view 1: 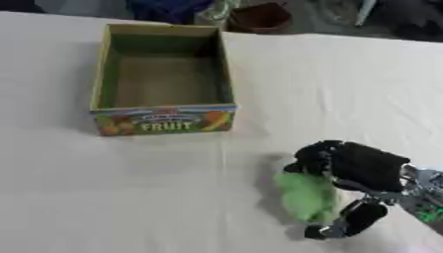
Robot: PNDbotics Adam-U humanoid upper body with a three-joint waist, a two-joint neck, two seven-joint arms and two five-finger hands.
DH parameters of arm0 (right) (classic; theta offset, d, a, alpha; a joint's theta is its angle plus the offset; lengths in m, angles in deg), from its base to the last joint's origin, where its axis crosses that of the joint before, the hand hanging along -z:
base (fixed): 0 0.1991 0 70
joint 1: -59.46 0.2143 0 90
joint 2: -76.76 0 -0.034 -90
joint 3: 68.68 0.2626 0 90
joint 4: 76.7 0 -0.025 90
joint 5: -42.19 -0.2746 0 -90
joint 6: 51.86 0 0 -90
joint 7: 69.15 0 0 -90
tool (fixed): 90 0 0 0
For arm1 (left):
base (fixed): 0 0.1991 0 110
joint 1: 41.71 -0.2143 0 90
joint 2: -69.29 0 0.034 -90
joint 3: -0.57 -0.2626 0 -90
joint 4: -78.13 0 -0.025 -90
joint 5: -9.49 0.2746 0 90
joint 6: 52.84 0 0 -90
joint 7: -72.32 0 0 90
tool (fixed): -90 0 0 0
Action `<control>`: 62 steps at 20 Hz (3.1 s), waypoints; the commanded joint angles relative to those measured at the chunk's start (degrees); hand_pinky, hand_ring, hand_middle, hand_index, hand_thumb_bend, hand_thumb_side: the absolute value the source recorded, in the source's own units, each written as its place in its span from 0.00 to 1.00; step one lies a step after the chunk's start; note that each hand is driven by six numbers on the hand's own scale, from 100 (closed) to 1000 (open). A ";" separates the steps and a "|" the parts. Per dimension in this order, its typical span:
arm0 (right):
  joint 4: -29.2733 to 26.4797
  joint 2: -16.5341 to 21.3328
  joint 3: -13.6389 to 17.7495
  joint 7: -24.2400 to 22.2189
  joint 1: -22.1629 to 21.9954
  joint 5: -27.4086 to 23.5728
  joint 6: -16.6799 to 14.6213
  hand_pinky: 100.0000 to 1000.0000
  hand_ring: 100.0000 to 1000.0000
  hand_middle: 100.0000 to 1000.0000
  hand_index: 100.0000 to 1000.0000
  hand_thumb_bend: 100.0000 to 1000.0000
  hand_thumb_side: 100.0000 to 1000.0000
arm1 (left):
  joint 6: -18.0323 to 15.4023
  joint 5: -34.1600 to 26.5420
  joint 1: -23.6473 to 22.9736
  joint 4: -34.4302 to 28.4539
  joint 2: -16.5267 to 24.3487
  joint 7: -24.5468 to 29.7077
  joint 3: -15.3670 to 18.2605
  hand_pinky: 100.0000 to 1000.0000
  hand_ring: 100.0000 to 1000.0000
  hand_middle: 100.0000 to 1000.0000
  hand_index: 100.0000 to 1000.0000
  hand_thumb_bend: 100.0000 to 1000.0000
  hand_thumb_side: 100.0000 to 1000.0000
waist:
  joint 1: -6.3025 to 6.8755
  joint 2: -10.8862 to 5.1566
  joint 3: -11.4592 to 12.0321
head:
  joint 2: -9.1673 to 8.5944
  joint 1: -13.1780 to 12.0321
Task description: Pick up objects on the table and place them in the box.
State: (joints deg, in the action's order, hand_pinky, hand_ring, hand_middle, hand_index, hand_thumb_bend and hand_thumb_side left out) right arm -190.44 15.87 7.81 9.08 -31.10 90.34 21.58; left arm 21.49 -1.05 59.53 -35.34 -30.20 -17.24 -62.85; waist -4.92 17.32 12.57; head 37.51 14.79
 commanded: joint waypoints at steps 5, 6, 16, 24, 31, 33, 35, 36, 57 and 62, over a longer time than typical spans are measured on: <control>-0.85 0.34 -0.62 -0.28 0.32 -0.31 1.53 0.73 0.78 0.54 0.82 0.33 0.59 | -0.17 0.32 0.57 -1.12 0.40 0.32 -0.13 0.37 0.34 0.39 0.51 0.00 0.72 | 0.15 -0.57 0.16 | -0.80 0.34; -0.85 0.25 -0.66 -0.07 0.33 -0.51 1.60 0.73 0.78 0.54 0.81 0.32 0.59 | -0.17 0.34 0.57 -1.12 0.38 0.34 -0.13 0.37 0.34 0.39 0.51 0.00 0.72 | 0.13 -0.55 0.16 | -0.77 0.32; -0.85 -0.09 -0.22 4.86 -0.01 -1.59 0.78 0.71 0.74 0.49 0.75 0.00 0.61 | -0.07 0.42 0.64 -1.12 0.38 0.37 -0.05 0.37 0.34 0.39 0.51 0.00 0.72 | -0.01 -0.57 -0.08 | -0.81 0.02; -0.85 0.51 1.70 10.90 0.09 -2.27 0.16 0.68 0.70 0.47 0.72 0.00 0.57 | 0.03 0.42 0.64 -1.12 0.48 0.26 0.00 0.37 0.34 0.39 0.51 0.00 0.72 | -0.04 -0.80 -0.44 | -0.84 -0.20; -0.85 3.19 5.40 16.69 3.62 -5.78 -0.97 0.66 0.68 0.47 0.71 0.00 0.54 | -0.01 0.19 0.49 -1.12 0.63 0.05 -0.03 0.37 0.34 0.39 0.51 0.00 0.72 | 0.39 -1.16 -1.01 | -0.86 -0.09; -0.85 4.27 6.48 18.32 5.15 -7.33 -1.25 0.66 0.67 0.48 0.71 0.00 0.53 | -0.03 0.15 0.43 -1.12 0.64 0.06 -0.07 0.37 0.34 0.39 0.51 0.00 0.72 | 0.47 -1.22 -1.08 | -0.83 -0.02; -0.85 5.34 7.33 19.79 6.82 -8.91 -1.48 0.65 0.66 0.48 0.70 0.00 0.52 | -0.02 0.09 0.25 -1.12 0.66 0.09 -0.15 0.37 0.34 0.39 0.51 0.00 0.72 | 0.61 -1.46 -1.01 | -0.68 0.17; -0.85 5.82 7.57 20.35 7.83 -9.71 -1.57 0.65 0.66 0.48 0.70 0.00 0.51 | -0.01 0.04 0.17 -1.12 0.67 0.12 -0.21 0.37 0.34 0.39 0.51 0.00 0.72 | 0.67 -1.58 -0.96 | -0.67 0.29; -0.85 4.67 4.39 14.16 35.16 -26.71 9.22 0.66 0.65 0.46 0.70 0.00 0.48 | 0.15 -0.98 -0.35 -1.12 0.84 1.85 -1.75 0.37 0.34 0.39 0.51 0.00 0.72 | 0.32 -2.40 2.28 | -1.70 3.40; -0.85 2.69 3.41 11.04 42.17 -31.02 13.48 0.66 0.65 0.47 0.70 0.00 0.47 | 0.09 -1.10 0.01 -1.12 1.05 2.16 -1.88 0.37 0.34 0.39 0.51 0.00 0.72 | -0.18 -1.99 2.87 | -2.10 3.72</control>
State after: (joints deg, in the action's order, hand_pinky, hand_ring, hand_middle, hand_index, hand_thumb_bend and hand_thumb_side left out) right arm -190.45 17.88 10.87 20.66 10.10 60.61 34.05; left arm 21.67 -1.87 59.01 -35.34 -30.60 -15.33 -64.61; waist -5.46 16.19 15.45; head 36.14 18.33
